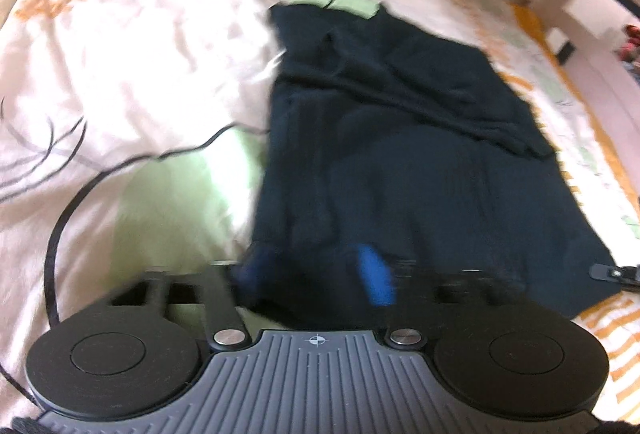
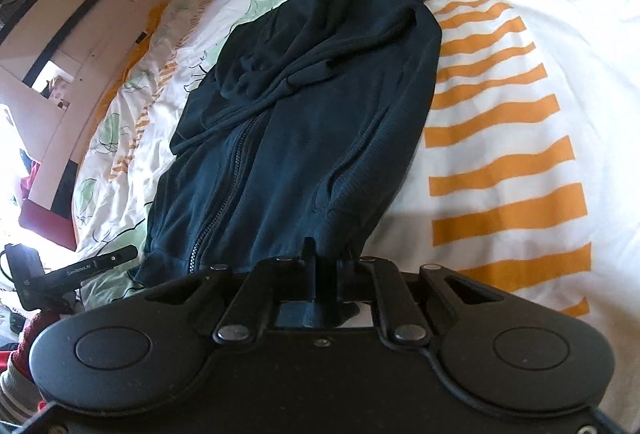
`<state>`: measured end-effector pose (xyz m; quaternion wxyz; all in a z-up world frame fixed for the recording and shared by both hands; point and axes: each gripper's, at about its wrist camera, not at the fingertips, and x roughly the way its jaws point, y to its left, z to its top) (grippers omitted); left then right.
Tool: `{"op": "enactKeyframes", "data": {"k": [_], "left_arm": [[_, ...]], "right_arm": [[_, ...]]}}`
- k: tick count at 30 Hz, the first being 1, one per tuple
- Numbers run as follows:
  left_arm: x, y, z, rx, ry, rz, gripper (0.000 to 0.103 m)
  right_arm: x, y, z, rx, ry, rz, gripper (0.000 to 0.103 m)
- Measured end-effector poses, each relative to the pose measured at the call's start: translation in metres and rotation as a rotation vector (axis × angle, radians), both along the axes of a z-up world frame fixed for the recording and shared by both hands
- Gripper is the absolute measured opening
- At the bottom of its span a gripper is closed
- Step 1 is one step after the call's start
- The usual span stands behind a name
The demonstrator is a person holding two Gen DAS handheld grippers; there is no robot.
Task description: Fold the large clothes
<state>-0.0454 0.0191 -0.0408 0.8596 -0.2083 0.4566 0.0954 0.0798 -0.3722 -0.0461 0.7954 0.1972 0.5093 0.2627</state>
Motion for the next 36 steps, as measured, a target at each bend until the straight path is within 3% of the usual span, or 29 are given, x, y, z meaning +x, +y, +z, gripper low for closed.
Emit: {"op": "enactKeyframes", "data": {"k": [2, 7, 15, 17, 18, 20, 23, 31, 36], "left_arm": [[0.002, 0.0, -0.004, 0.027, 0.03, 0.006, 0.058], [0.017, -0.01, -0.011, 0.099, 0.111, -0.069, 0.07], [0.034, -0.009, -0.027, 0.05, 0.184, -0.108, 0.081], [0.038, -0.009, -0.028, 0.035, 0.189, -0.115, 0.081], [0.038, -0.007, -0.028, 0.023, 0.184, -0.111, 0.068], [0.036, -0.001, -0.028, -0.055, 0.149, -0.095, 0.035], [0.026, 0.012, -0.024, -0.147, 0.084, -0.042, 0.022], [0.013, 0.037, 0.021, -0.333, -0.206, 0.103, 0.014], [0.045, 0.056, 0.046, -0.36, -0.338, 0.144, 0.014]], "right_arm": [[0.001, 0.001, -0.001, -0.003, 0.004, -0.001, 0.017], [-0.001, 0.0, -0.001, 0.002, 0.001, 0.001, 0.018], [-0.003, -0.005, -0.002, 0.015, 0.003, -0.001, 0.018], [-0.002, -0.005, -0.002, 0.018, 0.004, -0.001, 0.018], [-0.002, -0.006, -0.002, 0.019, 0.004, -0.001, 0.018], [-0.002, -0.007, -0.001, 0.021, 0.001, 0.0, 0.018], [-0.002, -0.011, 0.001, 0.032, -0.006, 0.0, 0.018], [0.004, -0.024, 0.021, 0.225, -0.055, -0.074, 0.017], [0.028, -0.021, 0.038, 0.273, -0.119, -0.123, 0.017]]}}
